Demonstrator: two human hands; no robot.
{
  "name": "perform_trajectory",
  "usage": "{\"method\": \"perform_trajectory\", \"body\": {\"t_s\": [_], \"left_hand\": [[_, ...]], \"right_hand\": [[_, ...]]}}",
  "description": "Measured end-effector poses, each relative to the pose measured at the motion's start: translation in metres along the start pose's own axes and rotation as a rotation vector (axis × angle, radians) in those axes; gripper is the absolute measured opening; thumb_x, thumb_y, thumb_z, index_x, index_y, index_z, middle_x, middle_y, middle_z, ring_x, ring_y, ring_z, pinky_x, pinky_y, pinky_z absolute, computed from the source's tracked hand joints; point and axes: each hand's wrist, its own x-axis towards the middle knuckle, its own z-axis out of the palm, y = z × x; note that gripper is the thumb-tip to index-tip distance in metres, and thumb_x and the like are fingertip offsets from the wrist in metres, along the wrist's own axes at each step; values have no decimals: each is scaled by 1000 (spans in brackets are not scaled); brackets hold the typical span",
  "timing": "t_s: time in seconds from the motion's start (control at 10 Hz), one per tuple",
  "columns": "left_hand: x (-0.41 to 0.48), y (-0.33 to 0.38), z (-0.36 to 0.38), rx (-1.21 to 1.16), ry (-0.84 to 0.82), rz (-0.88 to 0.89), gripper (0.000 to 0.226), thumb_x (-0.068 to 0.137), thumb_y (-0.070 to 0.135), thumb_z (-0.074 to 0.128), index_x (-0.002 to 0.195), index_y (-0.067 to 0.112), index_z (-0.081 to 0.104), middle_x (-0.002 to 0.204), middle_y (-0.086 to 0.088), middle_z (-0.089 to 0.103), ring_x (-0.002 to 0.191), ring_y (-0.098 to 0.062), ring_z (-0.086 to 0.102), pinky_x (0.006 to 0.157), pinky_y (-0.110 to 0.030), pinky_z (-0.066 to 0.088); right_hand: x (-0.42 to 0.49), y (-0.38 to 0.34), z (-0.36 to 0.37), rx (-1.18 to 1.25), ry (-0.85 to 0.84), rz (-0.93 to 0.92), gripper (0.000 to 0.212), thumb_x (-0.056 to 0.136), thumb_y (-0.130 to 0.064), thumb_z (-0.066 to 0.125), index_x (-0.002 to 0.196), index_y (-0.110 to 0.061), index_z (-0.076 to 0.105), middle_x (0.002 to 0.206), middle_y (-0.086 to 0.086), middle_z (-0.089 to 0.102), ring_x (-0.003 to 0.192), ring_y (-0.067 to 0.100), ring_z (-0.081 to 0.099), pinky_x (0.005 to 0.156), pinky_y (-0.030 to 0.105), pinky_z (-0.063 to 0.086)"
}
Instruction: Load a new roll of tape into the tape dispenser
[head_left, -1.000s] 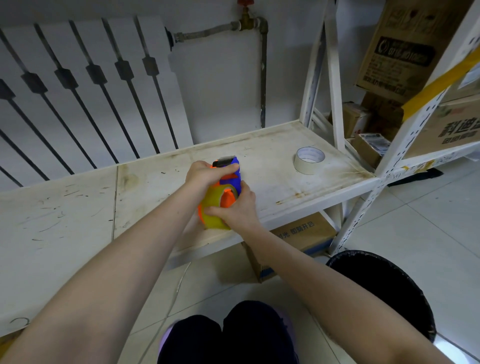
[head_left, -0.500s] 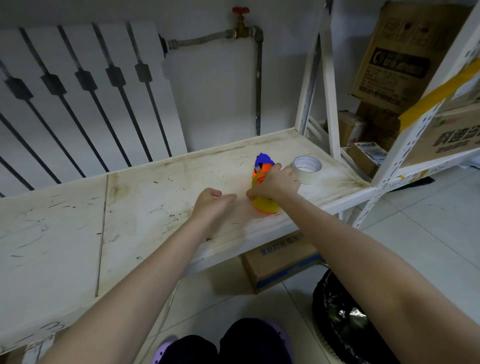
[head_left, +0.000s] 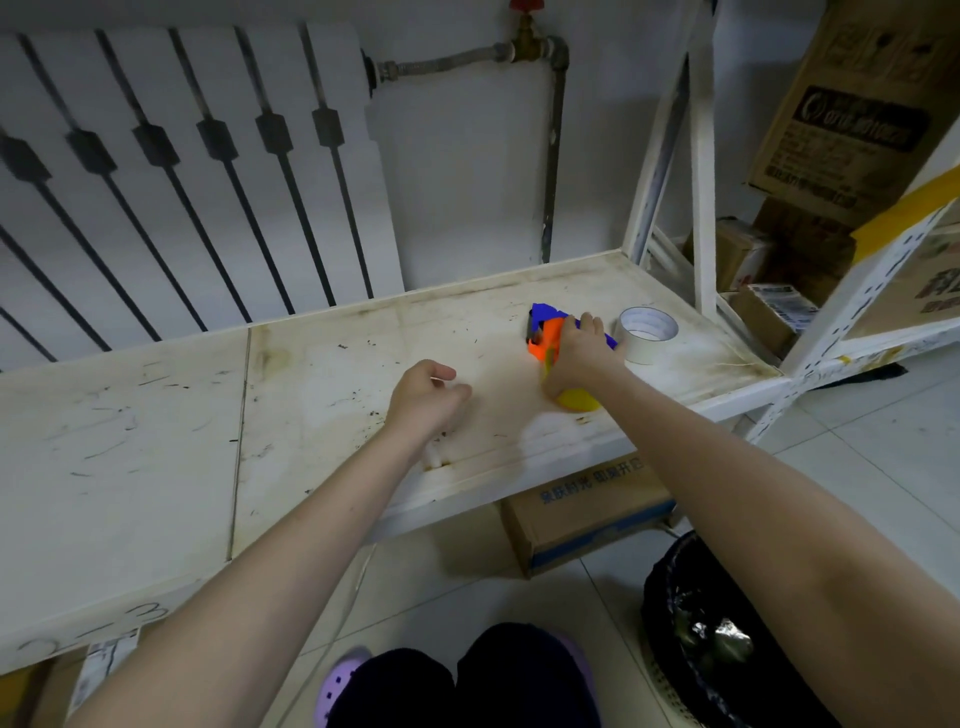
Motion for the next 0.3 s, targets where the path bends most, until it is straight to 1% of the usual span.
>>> {"method": "perform_trajectory", "body": {"t_s": [0.1, 0.2, 0.3], "left_hand": [[-3, 5, -10, -24, 8, 5, 32, 83, 20, 62, 114, 13, 57, 111, -8, 57, 96, -22, 58, 67, -26, 43], [-10, 12, -23, -38, 15, 16, 30, 82, 20, 63, 111, 15, 58, 113, -9, 59, 98, -22, 60, 72, -27, 44], [-14, 27, -38, -52, 62, 48, 26, 81, 20, 63, 107, 17, 57, 114, -10, 60, 97, -22, 59, 78, -30, 44]], "right_hand": [[-6, 0, 0, -5, 15, -3, 129, 56, -42, 83, 148, -12, -1, 150, 14, 16, 141, 31, 13, 111, 56, 21], [-21, -15, -7, 123, 90, -31, 127, 59, -49, 82, 148, -13, -1, 151, 15, 17, 141, 33, 15, 110, 58, 17], [-34, -37, -21, 467, 185, -115, 98, 73, -32, 76, 147, -13, 15, 149, 12, 25, 135, 33, 32, 112, 53, 25]]}}
